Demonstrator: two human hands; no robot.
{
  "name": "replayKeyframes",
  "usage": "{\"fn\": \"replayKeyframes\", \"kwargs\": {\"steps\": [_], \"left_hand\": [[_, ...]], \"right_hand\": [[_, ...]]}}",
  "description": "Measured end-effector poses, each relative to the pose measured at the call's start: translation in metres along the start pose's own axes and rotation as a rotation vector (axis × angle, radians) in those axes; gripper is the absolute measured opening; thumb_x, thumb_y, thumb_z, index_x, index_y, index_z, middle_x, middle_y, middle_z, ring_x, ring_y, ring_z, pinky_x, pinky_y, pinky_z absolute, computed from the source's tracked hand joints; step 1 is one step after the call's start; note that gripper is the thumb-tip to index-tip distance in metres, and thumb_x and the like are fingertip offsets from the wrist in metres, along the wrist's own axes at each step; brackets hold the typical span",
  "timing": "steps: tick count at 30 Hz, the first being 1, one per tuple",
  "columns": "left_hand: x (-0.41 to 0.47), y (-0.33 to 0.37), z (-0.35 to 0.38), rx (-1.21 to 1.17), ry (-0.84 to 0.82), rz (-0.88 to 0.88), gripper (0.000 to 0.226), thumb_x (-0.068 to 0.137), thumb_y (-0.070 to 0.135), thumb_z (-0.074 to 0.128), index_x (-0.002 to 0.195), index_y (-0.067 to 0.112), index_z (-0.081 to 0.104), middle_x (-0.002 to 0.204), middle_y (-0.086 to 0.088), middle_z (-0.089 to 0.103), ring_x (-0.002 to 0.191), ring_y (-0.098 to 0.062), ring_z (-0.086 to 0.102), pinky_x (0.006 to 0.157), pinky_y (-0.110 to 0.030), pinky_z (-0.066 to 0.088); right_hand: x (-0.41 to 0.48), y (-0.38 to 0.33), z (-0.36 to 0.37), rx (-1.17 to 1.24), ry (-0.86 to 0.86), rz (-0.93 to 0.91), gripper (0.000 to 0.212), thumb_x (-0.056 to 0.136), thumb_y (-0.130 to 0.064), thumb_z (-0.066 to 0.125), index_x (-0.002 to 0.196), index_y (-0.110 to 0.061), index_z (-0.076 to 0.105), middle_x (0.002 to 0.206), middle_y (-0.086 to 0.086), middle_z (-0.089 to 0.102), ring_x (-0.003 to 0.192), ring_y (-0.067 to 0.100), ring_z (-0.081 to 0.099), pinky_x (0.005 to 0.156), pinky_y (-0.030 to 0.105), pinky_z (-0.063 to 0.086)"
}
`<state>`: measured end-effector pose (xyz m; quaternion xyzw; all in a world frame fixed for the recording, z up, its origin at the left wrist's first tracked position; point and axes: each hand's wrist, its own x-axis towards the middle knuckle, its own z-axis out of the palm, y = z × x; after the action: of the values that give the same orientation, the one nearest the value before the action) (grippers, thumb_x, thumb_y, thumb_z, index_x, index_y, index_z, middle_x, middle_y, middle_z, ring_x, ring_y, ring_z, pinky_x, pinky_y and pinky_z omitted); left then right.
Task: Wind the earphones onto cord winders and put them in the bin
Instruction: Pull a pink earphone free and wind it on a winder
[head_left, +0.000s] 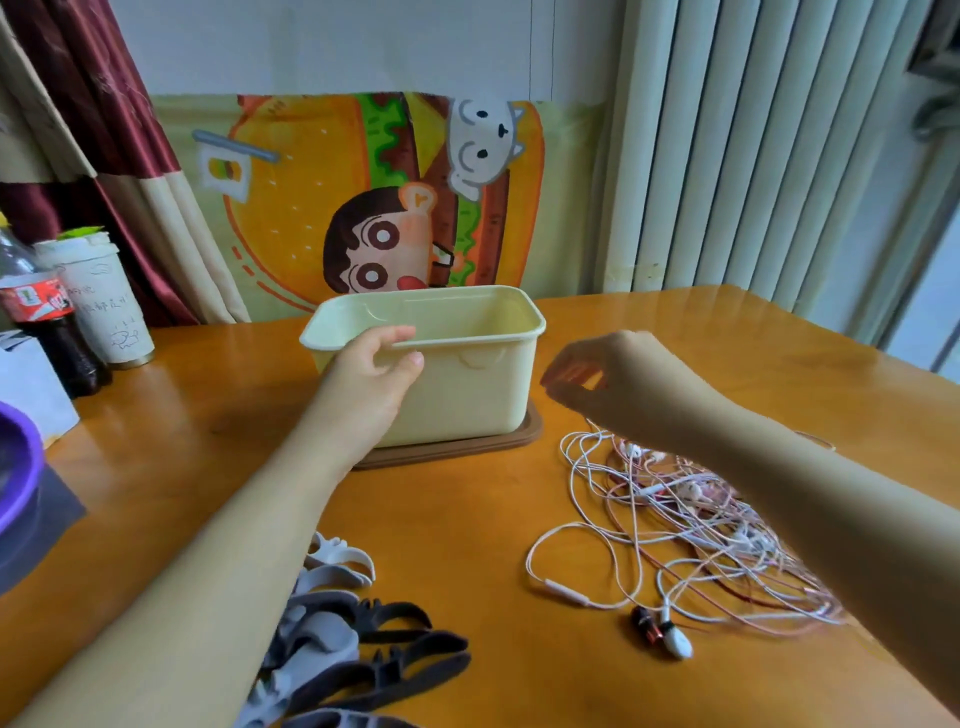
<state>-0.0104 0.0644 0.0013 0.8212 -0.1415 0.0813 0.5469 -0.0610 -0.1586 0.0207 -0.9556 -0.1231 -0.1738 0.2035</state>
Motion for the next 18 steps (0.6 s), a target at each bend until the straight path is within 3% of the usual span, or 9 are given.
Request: {"fn": "replayKeyframes", "kwargs": {"steps": [2, 3, 5, 8, 12, 16, 18], "left_hand": [[-0.012, 0.011, 0.012, 0.162, -0.077, 0.080, 0.017, 0.097, 0.023, 0.057, 0.111, 0.032, 0.061, 0.095, 0.013, 0.060, 0.077, -0.002, 0.053, 0.061, -0.013, 0.041], [-0.018, 0.015, 0.019, 0.249, -0.194, 0.118, 0.015, 0.096, 0.022, 0.059, 0.107, 0.032, 0.064, 0.094, 0.016, 0.061, 0.077, -0.001, 0.054, 0.058, -0.012, 0.040], [-0.035, 0.019, 0.038, 0.428, -0.509, 0.166, 0.016, 0.094, 0.022, 0.063, 0.107, 0.029, 0.068, 0.094, 0.019, 0.061, 0.087, -0.001, 0.057, 0.065, -0.007, 0.043], [-0.055, 0.014, 0.067, 0.660, -0.777, 0.232, 0.019, 0.089, 0.027, 0.069, 0.108, 0.029, 0.070, 0.103, 0.015, 0.061, 0.105, -0.007, 0.057, 0.090, -0.022, 0.045], [-0.069, 0.006, 0.089, 0.677, -0.876, 0.156, 0.014, 0.085, 0.028, 0.072, 0.089, 0.036, 0.060, 0.109, 0.007, 0.066, 0.103, -0.015, 0.062, 0.094, -0.038, 0.050], [-0.066, 0.011, 0.088, 0.830, -0.803, 0.224, 0.008, 0.096, 0.032, 0.058, 0.101, 0.027, 0.062, 0.108, 0.002, 0.064, 0.099, -0.018, 0.059, 0.085, -0.032, 0.047], [-0.060, 0.020, 0.077, 0.739, -0.734, 0.224, 0.011, 0.100, 0.031, 0.051, 0.092, 0.026, 0.056, 0.097, 0.006, 0.066, 0.088, -0.011, 0.059, 0.076, -0.026, 0.045]], "right_hand": [[-0.018, 0.000, -0.006, -0.023, -0.259, -0.031, 0.017, 0.090, -0.025, 0.062, 0.104, -0.023, 0.071, 0.100, -0.012, 0.070, 0.084, -0.001, 0.065, 0.075, 0.010, 0.052], [-0.027, 0.000, -0.006, -0.035, -0.390, -0.031, 0.016, 0.090, -0.027, 0.062, 0.103, -0.024, 0.071, 0.100, -0.015, 0.070, 0.085, -0.002, 0.064, 0.073, 0.007, 0.050], [-0.045, -0.001, -0.002, -0.061, -0.595, -0.034, 0.016, 0.090, -0.029, 0.062, 0.102, -0.026, 0.072, 0.101, -0.015, 0.071, 0.088, -0.002, 0.065, 0.076, 0.010, 0.050], [-0.064, -0.003, 0.009, -0.088, -0.739, -0.057, 0.019, 0.090, -0.028, 0.063, 0.106, -0.024, 0.071, 0.103, -0.010, 0.072, 0.091, 0.002, 0.065, 0.080, 0.016, 0.050], [-0.072, 0.000, 0.014, -0.134, -0.733, -0.058, 0.024, 0.088, -0.030, 0.065, 0.111, -0.022, 0.069, 0.104, -0.005, 0.071, 0.091, 0.008, 0.064, 0.065, 0.005, 0.040], [-0.080, 0.004, 0.017, -0.198, -0.699, -0.006, 0.034, 0.085, -0.043, 0.066, 0.111, -0.021, 0.067, 0.106, -0.006, 0.068, 0.093, 0.011, 0.061, 0.079, 0.023, 0.049], [-0.082, 0.007, 0.016, -0.258, -0.644, 0.008, 0.034, 0.084, -0.048, 0.064, 0.106, -0.022, 0.066, 0.104, -0.005, 0.066, 0.088, 0.012, 0.058, 0.072, 0.026, 0.049]]}}
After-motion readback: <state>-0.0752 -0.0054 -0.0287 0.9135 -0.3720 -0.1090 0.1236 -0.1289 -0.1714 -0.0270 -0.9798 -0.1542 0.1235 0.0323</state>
